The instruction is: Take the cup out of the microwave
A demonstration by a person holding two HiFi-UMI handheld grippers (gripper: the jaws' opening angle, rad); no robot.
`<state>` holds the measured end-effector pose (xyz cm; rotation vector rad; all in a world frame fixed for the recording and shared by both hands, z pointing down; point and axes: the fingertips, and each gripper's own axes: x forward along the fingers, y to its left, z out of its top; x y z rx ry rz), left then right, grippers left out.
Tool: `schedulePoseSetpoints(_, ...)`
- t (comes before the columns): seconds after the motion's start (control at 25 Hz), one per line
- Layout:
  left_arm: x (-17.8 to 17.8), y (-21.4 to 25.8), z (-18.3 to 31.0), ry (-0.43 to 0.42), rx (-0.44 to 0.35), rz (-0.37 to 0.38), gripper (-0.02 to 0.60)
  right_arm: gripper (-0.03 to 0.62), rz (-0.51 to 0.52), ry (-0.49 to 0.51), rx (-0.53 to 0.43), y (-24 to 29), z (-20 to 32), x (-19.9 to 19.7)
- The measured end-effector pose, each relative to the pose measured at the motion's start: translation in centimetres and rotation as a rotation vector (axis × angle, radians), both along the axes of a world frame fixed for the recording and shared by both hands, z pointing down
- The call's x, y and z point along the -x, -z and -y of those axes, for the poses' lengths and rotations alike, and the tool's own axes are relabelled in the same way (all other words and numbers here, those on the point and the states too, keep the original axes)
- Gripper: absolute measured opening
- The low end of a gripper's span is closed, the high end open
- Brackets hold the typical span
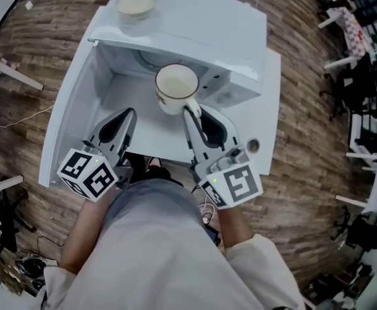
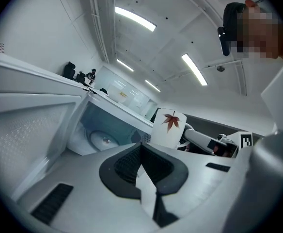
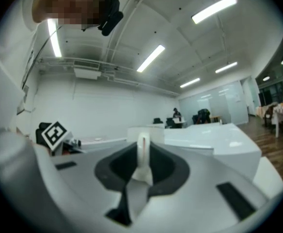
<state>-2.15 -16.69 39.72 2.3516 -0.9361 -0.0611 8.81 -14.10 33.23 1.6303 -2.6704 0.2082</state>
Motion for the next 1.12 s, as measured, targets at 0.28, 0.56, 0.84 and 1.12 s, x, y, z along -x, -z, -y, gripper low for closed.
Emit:
schedulePoseSetpoints(0.28,-0.8,0.6,-0.2,-0.01,0.007,-0.021,0.009,0.069,0.042,-0.009,-0.002,1.6,-0.9,-1.2)
schedulePoseSetpoints(0.56,-1.2,0.8,-0.4,-0.006,0.014,-0.032,0.009,0.069,0.059,-0.015,-0.019,3.0,-1.9,-1.6)
schedulePoseSetpoints(0.84,-1.3,1.6,-0.4,0.002,0.005,-0.047,0.009,0.069,0.051,-0.025,-0.019,3.2,-2.3,-2.0)
schedulePoseSetpoints(1.12,-0.8,2.7,-0.6,0.012,0.0,-0.085,0.009,0.069,0.053,-0.021,-0.012,3.1,-2.5,-1.7)
